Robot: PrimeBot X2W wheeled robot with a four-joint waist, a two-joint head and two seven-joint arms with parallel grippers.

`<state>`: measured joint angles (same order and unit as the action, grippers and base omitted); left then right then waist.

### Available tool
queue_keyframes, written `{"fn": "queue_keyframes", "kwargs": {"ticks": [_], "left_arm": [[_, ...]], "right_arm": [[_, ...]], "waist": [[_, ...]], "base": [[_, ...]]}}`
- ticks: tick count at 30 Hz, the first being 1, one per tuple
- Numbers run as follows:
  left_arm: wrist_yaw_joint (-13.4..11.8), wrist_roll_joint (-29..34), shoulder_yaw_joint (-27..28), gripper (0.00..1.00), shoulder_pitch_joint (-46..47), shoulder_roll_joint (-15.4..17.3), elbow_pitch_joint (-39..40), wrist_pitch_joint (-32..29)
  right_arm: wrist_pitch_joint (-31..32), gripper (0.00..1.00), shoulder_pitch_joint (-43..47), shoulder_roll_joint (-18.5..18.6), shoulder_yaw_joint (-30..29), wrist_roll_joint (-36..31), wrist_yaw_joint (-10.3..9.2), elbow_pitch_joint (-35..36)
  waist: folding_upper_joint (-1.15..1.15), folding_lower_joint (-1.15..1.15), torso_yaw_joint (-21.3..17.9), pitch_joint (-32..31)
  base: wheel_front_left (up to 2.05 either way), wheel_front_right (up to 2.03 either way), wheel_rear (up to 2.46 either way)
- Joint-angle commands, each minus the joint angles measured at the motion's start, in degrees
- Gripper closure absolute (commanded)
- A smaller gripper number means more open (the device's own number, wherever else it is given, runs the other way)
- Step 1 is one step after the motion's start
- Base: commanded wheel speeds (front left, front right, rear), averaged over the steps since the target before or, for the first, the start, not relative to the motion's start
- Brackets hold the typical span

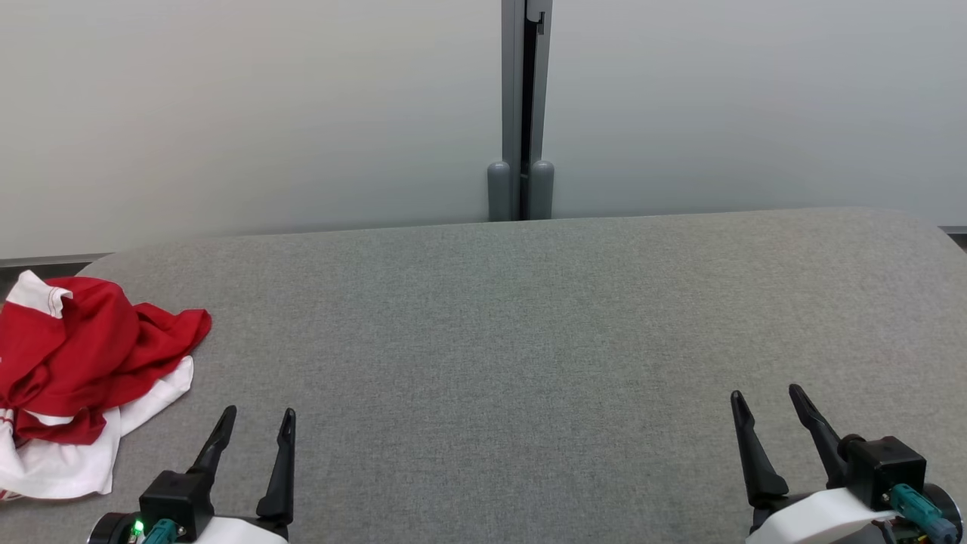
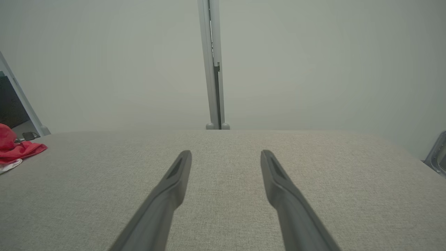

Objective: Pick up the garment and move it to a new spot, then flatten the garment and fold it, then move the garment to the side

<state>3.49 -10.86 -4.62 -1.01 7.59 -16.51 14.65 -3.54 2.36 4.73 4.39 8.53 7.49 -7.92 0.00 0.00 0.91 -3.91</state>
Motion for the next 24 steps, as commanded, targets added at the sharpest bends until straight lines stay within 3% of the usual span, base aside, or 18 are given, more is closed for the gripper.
{"fn": "queue_keyframes", "kwargs": {"ticks": [1,15,24], "left_arm": [[-0.11,-0.33,0.03,0.00,0.23,0.22,-0.12,0.04],[-0.48,-1.80,-0.11,0.00,1.26,0.31,-0.51,-0.73],[-1.13,-2.75,0.69,0.00,2.92,1.06,-0.40,-1.01]], "right_arm": [[-0.42,0.00,0.32,0.06,0.07,0.19,0.00,-0.02],[-0.63,0.00,0.29,-0.03,0.01,0.30,0.00,-0.40],[-0.43,0.00,-0.34,-0.04,0.76,-0.15,0.00,0.93]], "waist": [[0.00,0.00,0.08,0.03],[0.00,0.00,2.07,0.15],[0.00,0.00,9.61,0.36]], "base": [[0.00,0.00,0.00],[0.00,0.00,0.00],[0.00,0.00,0.00]]}}
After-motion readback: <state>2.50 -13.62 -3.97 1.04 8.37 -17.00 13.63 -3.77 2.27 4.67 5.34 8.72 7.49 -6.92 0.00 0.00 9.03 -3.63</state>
